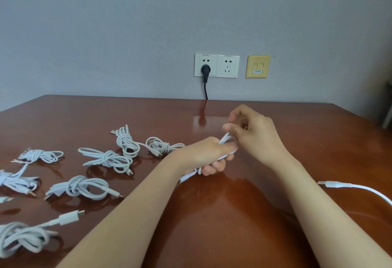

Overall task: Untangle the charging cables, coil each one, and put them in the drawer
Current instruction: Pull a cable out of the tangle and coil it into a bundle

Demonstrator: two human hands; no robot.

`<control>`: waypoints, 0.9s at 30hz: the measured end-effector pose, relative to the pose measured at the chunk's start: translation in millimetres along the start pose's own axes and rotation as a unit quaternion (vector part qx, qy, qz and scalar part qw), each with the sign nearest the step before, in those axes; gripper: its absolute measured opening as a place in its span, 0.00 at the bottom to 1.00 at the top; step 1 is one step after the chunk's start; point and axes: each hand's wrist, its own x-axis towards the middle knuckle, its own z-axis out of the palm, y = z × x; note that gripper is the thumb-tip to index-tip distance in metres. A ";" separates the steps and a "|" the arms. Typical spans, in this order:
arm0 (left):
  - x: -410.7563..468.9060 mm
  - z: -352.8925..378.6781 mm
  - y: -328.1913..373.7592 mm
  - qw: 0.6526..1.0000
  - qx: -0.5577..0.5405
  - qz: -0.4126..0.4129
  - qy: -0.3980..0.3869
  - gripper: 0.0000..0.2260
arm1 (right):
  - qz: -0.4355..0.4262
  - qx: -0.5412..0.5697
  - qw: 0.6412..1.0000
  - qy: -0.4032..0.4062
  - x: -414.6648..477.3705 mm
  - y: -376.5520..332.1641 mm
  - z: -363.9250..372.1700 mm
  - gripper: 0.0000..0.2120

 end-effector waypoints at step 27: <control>6.0 -15.0 3.2 0.940 -0.235 0.069 0.236 0.20 | 0.039 -0.087 0.995 -0.015 -11.2 -22.8 23.4 0.09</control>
